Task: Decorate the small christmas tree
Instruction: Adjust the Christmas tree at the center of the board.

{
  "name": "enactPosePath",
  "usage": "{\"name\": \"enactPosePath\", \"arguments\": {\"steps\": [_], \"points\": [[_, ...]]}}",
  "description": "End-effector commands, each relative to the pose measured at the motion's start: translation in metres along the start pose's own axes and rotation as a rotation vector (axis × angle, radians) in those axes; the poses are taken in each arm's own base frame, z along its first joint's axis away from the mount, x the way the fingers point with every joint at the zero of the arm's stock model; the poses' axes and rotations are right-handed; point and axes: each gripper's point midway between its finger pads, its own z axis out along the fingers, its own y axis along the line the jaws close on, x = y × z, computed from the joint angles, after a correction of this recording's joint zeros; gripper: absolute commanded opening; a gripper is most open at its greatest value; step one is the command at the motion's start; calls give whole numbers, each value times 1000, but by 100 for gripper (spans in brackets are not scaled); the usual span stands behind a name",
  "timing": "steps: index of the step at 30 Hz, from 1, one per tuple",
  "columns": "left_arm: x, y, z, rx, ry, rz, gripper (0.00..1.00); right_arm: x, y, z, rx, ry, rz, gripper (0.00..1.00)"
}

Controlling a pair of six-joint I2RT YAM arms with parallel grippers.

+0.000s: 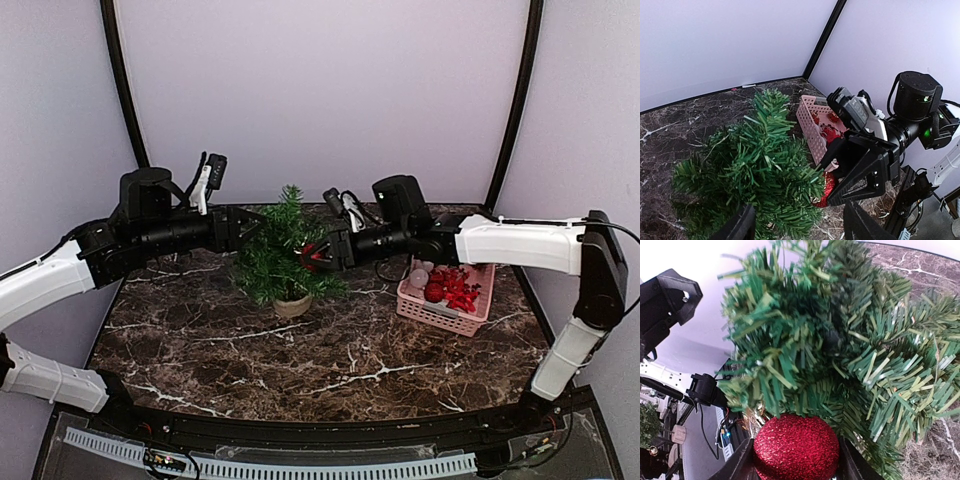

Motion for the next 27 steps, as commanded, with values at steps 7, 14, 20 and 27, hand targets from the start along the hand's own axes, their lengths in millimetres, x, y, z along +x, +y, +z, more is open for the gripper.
{"name": "enactPosePath", "arguments": {"steps": [7, 14, 20, 27], "points": [[-4, -4, -6, 25, -16, 12, 62, -23, 20, -26, 10, -95, -47, 44], [14, -1, 7, 38, 38, 26, 64, -13, 14, -23, 12, -74, -34, 44], [29, 12, 18, -8, 78, -4, 66, -5, 13, -20, -3, -67, -19, 45], [51, 36, 25, -115, 134, -20, 62, -1, 13, -19, -16, -57, -7, 45]]}}
